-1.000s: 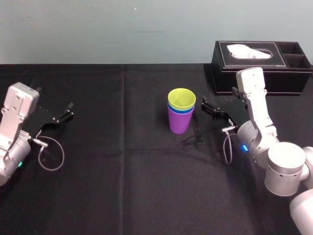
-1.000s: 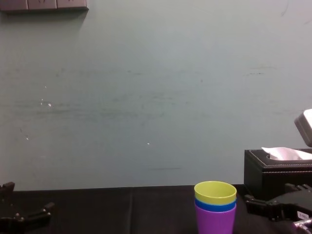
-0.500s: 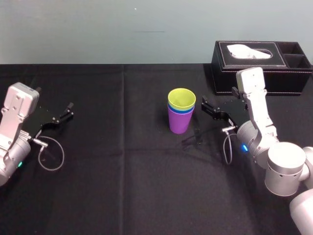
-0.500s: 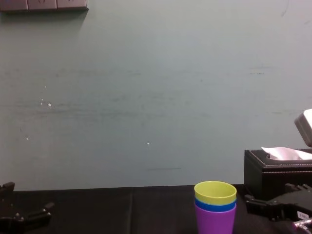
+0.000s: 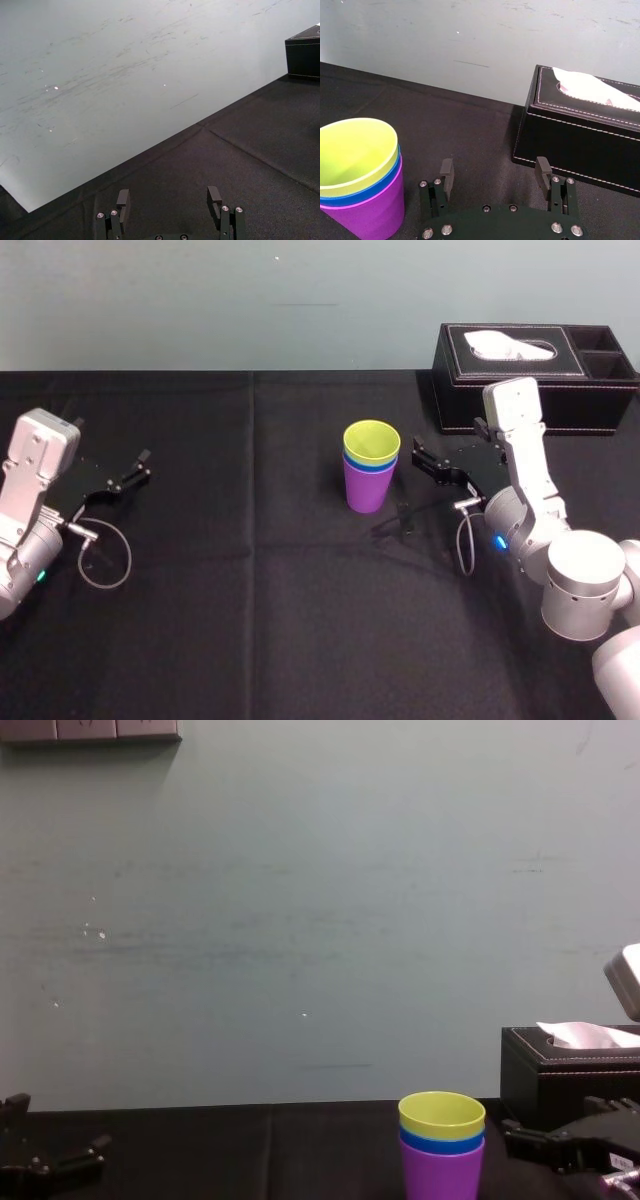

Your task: Stack the three plastic cups sequentially using one hand.

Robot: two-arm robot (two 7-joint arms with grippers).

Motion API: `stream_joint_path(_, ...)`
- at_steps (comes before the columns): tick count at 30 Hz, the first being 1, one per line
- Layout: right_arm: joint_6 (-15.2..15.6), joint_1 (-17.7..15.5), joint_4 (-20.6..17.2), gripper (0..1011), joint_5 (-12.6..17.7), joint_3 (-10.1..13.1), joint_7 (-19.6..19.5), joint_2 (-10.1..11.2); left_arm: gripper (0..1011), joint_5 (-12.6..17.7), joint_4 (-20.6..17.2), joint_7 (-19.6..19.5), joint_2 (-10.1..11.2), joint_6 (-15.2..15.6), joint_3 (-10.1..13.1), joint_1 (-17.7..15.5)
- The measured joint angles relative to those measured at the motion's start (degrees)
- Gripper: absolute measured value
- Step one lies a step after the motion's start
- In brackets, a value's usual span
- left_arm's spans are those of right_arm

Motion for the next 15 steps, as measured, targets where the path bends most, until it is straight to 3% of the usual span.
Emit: stream_joint_path(15,0.0,0.0,0.0,1003,0.0,0.0,0.0,0.0,1011,0.0,0.0,0.0,0.0,0.0,0.0,0.0)
